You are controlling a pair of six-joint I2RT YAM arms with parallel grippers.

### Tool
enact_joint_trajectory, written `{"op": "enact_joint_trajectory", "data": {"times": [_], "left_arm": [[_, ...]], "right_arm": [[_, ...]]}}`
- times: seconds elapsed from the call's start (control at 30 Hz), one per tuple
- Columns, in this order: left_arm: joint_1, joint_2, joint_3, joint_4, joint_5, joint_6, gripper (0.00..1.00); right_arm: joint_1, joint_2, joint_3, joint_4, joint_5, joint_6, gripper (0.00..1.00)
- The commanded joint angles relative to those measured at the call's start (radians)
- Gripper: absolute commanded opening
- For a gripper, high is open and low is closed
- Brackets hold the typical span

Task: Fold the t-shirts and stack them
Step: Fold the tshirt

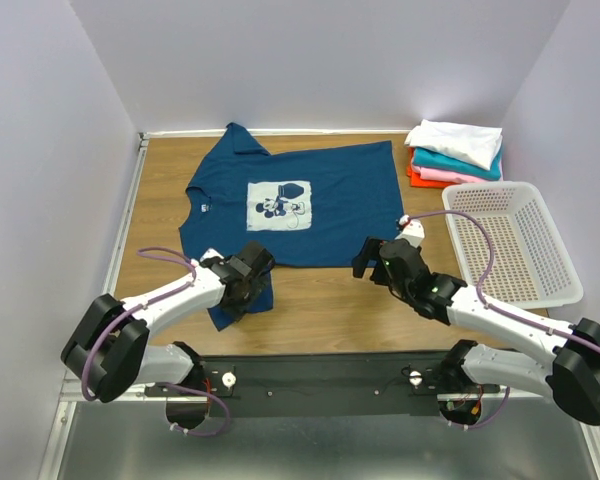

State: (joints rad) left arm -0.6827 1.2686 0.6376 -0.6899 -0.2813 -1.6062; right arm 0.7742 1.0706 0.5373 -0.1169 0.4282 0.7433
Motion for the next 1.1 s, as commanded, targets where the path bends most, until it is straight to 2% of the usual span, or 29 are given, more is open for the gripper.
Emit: {"op": "enact_joint_trajectory", "data": {"times": [0.0,0.03,0.17,0.2,0.27,0.6,1.07], "left_arm": [[0.058,0.051,-0.029,-0.033,-0.148,0.000,0.73],[0.061,0.049,-0.027,-0.033,-0.144,0.002,0.72],[0.061,0.029,-0.032,-0.030,-0.127,0.014,0.42],[0.061,0.023,-0.033,-0.027,-0.125,0.014,0.17],[0.061,0.012,-0.039,-0.022,-0.114,0.022,0.00],[0.057,-0.026,-0.046,0.001,-0.104,0.120,0.00],[0.032,-0.278,-0.101,0.020,-0.041,0.170,0.00]], "right_arm": [[-0.021,-0.014,-0.017,-0.013,-0.011,-0.012,1.00],[-0.024,-0.012,-0.016,-0.015,-0.011,-0.010,1.00],[-0.038,0.005,-0.017,-0.015,-0.016,-0.009,1.00],[-0.044,0.009,-0.017,-0.015,-0.016,-0.005,1.00],[-0.055,0.012,-0.023,-0.015,-0.011,0.005,1.00],[-0.134,-0.029,-0.050,-0.079,0.041,0.048,1.00],[-0.265,0.089,-0.033,-0.124,0.170,0.238,0.97]]}}
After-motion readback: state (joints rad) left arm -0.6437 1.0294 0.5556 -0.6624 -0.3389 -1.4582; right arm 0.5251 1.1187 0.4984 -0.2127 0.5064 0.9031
